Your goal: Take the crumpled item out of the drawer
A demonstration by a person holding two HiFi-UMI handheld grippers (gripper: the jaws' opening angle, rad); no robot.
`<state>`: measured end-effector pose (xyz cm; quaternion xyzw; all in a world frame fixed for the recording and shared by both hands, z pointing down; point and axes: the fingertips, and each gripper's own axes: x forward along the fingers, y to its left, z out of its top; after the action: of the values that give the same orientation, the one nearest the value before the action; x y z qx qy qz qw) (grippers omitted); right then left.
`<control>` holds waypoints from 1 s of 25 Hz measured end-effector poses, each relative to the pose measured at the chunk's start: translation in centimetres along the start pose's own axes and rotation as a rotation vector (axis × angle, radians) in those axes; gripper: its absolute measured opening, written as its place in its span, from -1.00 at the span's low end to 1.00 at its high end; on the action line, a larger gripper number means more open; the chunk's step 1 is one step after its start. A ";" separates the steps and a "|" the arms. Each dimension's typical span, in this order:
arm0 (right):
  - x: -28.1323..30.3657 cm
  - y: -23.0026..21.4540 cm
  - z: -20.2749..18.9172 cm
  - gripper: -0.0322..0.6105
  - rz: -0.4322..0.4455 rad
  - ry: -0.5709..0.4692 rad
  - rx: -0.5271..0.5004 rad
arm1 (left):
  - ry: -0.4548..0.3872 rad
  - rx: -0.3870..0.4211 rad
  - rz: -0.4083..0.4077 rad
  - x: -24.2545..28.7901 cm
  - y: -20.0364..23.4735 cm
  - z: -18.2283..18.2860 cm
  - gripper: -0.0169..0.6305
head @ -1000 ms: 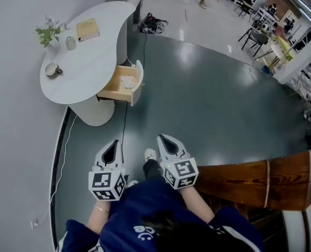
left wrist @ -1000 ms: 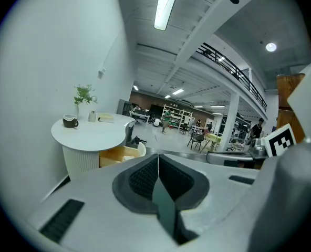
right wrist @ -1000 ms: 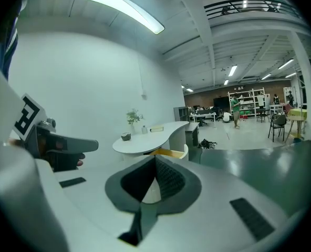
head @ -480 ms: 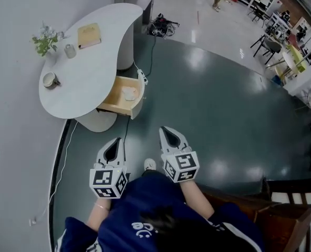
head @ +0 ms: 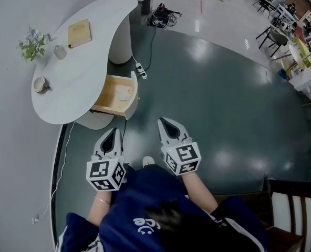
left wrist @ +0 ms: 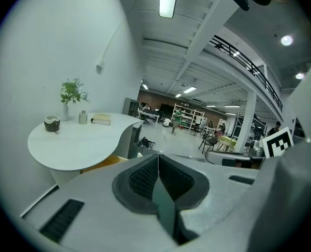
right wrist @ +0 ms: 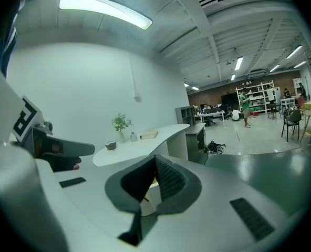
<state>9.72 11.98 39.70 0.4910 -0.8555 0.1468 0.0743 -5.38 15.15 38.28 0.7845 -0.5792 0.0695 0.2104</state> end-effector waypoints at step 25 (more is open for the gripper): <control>9.9 -6.7 -1.4 -0.88 -0.122 0.140 0.087 | 0.201 0.060 -0.033 15.8 6.6 -0.1 -0.93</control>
<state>10.49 1.15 44.88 0.5333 -0.8096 0.2129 0.1216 -6.46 -0.30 45.60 0.7888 -0.5399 0.1617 0.2451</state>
